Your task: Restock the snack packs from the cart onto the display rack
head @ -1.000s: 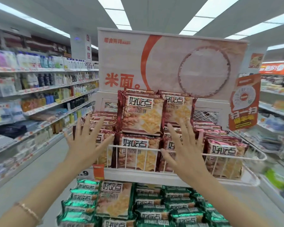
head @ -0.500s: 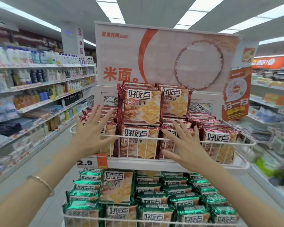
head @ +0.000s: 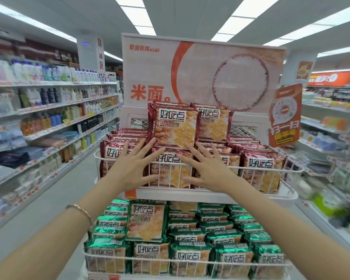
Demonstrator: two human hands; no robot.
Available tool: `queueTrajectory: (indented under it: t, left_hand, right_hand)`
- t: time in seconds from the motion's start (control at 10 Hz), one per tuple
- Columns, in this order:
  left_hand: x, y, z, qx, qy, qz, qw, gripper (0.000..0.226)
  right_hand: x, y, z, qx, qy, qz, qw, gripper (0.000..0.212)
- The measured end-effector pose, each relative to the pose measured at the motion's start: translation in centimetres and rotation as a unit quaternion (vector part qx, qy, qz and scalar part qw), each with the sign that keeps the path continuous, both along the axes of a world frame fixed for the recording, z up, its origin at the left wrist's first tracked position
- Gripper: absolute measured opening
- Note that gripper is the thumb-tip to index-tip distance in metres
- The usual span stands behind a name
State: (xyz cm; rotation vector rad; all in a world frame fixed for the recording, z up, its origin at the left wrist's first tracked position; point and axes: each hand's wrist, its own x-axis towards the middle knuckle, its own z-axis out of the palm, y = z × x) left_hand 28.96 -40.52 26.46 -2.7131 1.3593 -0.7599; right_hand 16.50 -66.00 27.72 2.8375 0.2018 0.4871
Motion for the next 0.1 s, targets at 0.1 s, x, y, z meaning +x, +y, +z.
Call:
queueTrajectory:
  t: [0.1]
  left_hand:
    - [-0.59,3.16,1.2,-0.115,-0.021,-0.028,0.993,0.076]
  right_hand:
    - [-2.87,-0.97,1.17,0.126,-0.107,0.045,0.985,0.06]
